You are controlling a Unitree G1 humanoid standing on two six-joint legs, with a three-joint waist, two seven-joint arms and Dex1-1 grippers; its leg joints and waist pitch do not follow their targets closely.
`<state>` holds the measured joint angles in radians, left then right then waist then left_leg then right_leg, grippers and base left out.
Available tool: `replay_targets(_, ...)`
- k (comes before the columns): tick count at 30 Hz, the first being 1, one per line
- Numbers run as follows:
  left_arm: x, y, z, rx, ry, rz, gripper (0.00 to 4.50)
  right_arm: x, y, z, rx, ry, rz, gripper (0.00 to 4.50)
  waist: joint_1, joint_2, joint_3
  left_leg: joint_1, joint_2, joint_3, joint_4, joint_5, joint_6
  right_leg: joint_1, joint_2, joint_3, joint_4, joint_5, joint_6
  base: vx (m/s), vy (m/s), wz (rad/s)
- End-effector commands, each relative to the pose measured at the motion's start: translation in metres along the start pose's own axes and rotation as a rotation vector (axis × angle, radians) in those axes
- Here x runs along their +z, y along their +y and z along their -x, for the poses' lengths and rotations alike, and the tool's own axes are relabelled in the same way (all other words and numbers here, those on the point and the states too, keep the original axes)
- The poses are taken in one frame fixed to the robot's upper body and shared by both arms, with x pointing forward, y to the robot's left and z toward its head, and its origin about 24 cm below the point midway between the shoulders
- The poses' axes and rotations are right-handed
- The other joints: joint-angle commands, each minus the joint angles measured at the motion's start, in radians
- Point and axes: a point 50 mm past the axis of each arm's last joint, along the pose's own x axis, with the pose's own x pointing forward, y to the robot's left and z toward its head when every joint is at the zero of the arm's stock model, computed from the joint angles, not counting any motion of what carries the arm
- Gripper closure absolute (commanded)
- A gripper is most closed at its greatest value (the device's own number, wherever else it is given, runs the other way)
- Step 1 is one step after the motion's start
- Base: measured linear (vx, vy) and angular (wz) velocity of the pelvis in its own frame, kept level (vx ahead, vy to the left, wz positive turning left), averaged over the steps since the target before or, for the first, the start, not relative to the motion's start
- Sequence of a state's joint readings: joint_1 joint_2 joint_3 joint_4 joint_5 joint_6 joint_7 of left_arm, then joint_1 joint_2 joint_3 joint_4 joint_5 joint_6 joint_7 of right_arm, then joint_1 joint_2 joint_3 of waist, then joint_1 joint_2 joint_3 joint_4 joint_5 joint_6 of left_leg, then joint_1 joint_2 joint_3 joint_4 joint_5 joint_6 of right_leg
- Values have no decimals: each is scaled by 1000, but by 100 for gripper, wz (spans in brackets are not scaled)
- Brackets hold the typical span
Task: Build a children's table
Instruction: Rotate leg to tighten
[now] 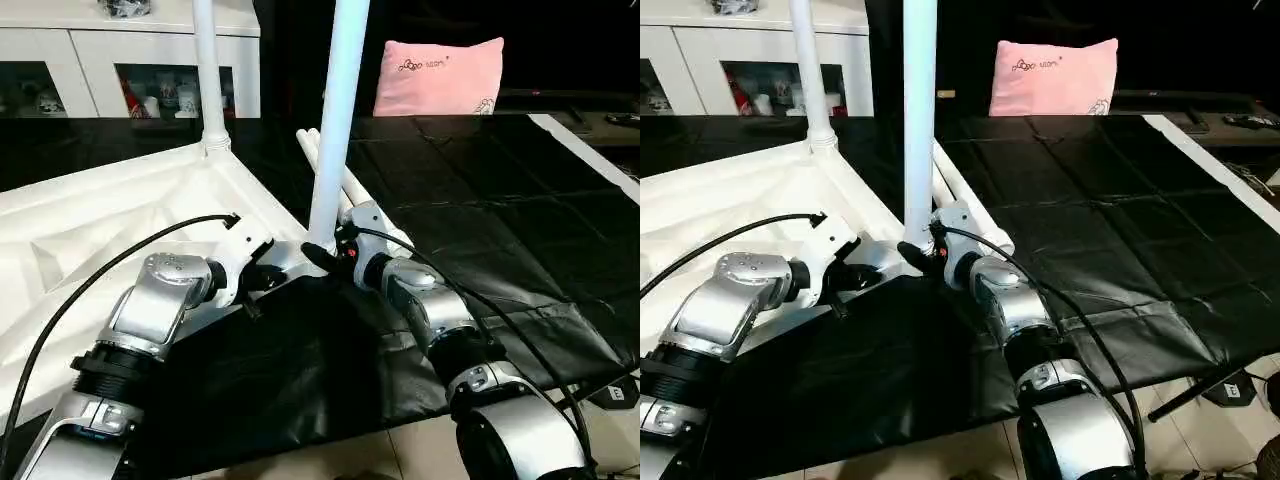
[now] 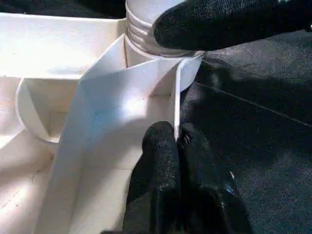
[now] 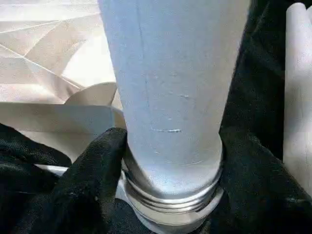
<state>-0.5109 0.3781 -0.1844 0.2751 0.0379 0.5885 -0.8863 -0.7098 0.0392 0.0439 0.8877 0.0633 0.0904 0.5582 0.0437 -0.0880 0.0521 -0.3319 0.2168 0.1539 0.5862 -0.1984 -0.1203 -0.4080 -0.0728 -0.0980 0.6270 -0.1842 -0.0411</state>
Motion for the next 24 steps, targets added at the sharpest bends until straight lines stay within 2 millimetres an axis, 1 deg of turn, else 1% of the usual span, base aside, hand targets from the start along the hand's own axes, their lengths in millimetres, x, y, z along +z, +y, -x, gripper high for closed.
replay_targets(1,31,-15,-9,-80,-99,-110,450,-15,29,-11,152,64,-14,96,6,23,-56,-13,14,6,-74,-189,10,56,-69,61,-85,-283,-148,0,0,0)
replay_targets(2,28,-14,-7,-93,-91,-142,450,-16,24,-7,145,54,-11,87,7,23,-57,-13,14,5,-73,-190,10,57,-70,61,-85,-285,-147,0,0,0)
replay_targets(3,28,-14,-7,-93,-91,-142,450,-16,24,-7,145,54,-11,87,7,24,-57,-13,15,5,-74,-186,13,57,-69,61,-83,-275,-149,0,0,0)
replay_targets(4,25,-13,-5,-102,-78,-155,450,-15,20,-4,140,37,0,69,6,23,-57,-13,15,5,-74,-181,12,57,-69,62,-82,-265,-152,0,0,0)
replay_targets(5,21,-11,-1,-118,-64,-177,450,-12,13,1,141,11,17,60,8,25,-60,-13,15,5,-73,-167,14,58,-70,62,-79,-239,-159,0,0,0)
replay_targets(7,14,-7,5,-149,-44,-192,450,-7,3,10,161,-33,37,52,9,23,-60,-14,15,8,-71,-158,29,59,-68,63,-77,-203,-168,0,0,0)
replay_targets(8,11,-5,9,-163,-31,-214,450,-4,-3,17,199,-53,22,41,13,24,-62,-13,15,8,-70,-136,37,62,-67,63,-73,-166,-179,0,0,0)
replay_targets(9,10,-4,10,-168,-28,-221,450,-3,-4,19,213,-58,14,31,15,26,-63,-13,16,9,-69,-118,44,63,-67,63,-69,-128,-192,0,0,0)
replay_targets(11,7,0,13,-182,-13,-233,450,2,-11,28,262,-79,21,10,20,25,-65,-14,16,10,-67,-90,53,64,-66,63,-62,-81,-208,0,0,0)
replay_targets(12,6,1,15,-191,-12,-243,450,3,-13,32,282,-80,34,10,23,26,-67,-14,16,10,-66,-80,56,65,-66,63,-60,-66,-211,0,0,0)
replay_targets(13,5,2,17,-202,-7,-247,450,4,-15,36,310,-78,56,3,26,35,-65,-13,17,10,-66,-75,59,62,-66,62,-57,-50,-217,0,0,0)
replay_targets(14,4,3,18,-212,0,-252,450,5,-16,39,337,-71,76,3,27,30,-64,-13,18,11,-66,-84,58,63,-66,61,-60,-54,-217,0,0,0)
replay_targets(15,3,3,20,-235,1,-272,450,5,-17,44,375,-56,105,3,29,29,-63,-14,18,11,-67,-93,51,64,-67,61,-60,-71,-218,0,0,0)
replay_targets(16,2,3,22,-253,1,-289,450,5,-18,48,402,-45,124,3,32,28,-62,-14,16,10,-67,-101,51,65,-67,61,-64,-86,-214,0,0,0)
replay_targets(17,-2,3,26,-305,17,-325,450,6,-20,55,455,-31,187,3,37,36,-61,-13,16,10,-68,-120,49,64,-68,61,-67,-114,-205,0,0,0)
replay_targets(18,-2,3,26,-313,19,-331,450,6,-20,56,462,-29,195,3,38,39,-61,-13,15,10,-68,-131,47,64,-68,62,-70,-128,-200,0,0,0)
replay_targets(19,-4,3,29,-343,33,-343,450,7,-21,60,491,-20,221,3,41,33,-62,-10,17,11,-68,-138,40,62,-68,62,-70,-138,-197,0,0,0)
replay_targets(20,-7,3,31,-369,56,-352,450,7,-22,64,526,-6,248,3,46,38,-61,-10,17,10,-69,-145,36,62,-68,62,-70,-150,-196,0,0,0)
replay_targets(21,-8,2,33,-400,71,-375,450,7,-22,66,555,11,271,3,45,37,-60,-11,17,10,-70,-152,34,61,-68,62,-71,-156,-197,0,0,0)
replay_targets(23,-9,-1,34,-462,82,-404,450,5,-20,69,605,43,303,3,46,37,-59,-11,18,10,-70,-155,29,63,-67,62,-71,-165,-196,0,0,0)
replay_targets(24,-9,-3,35,-485,82,-414,450,4,-19,69,622,55,310,3,47,39,-59,-10,18,9,-70,-156,28,62,-68,62,-71,-164,-198,0,0,0)
